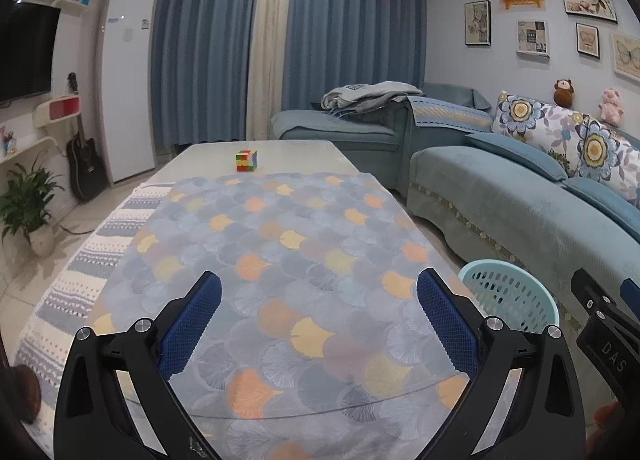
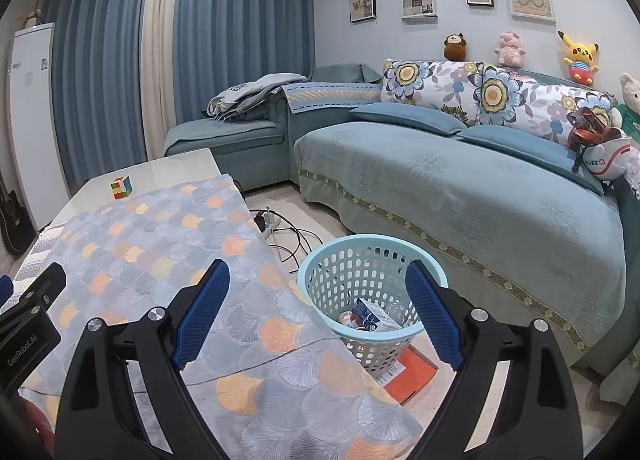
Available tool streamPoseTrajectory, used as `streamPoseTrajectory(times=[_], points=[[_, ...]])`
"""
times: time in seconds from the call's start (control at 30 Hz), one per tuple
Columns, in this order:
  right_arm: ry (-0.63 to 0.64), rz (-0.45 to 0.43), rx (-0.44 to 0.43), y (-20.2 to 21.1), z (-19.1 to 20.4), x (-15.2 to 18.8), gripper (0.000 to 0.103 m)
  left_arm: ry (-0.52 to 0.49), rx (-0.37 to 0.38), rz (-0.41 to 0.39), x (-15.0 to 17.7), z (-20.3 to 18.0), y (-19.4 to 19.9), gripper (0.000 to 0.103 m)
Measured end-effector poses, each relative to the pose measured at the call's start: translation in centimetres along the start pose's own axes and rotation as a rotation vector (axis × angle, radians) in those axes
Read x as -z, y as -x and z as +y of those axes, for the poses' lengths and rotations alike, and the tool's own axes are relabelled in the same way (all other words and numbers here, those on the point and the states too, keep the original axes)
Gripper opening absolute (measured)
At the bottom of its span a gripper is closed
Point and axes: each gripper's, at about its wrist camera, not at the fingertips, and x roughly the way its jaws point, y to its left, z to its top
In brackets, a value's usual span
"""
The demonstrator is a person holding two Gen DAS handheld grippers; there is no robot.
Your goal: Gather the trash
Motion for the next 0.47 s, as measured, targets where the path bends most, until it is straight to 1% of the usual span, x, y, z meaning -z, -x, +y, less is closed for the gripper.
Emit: streamPoseTrajectory(times=[0.13, 0.23, 0.33, 0.47], points=[[0.002, -0.002, 0.001, 0.04, -0.08, -0.07, 0.085, -0.021, -0.007, -0.017, 0.13, -0.37, 0.20, 0.095], [0.005, 0.002, 0.001, -0.05, -0.02, -0.08, 0.085, -0.027, 0.002, -0.006, 0.12, -0.57, 0.02, 0.095], [0.004, 0.006, 0.001, -0.20, -0.08, -0.17, 0.085, -0.003, 0.027, 0.022, 0.14, -0.08, -0.36, 0.095], [0.005, 0.013, 0.007, -0.40, -0.07, -0.19, 0.085, 0.021, 0.028, 0.030, 0.13, 0.33, -0.58, 0.095]])
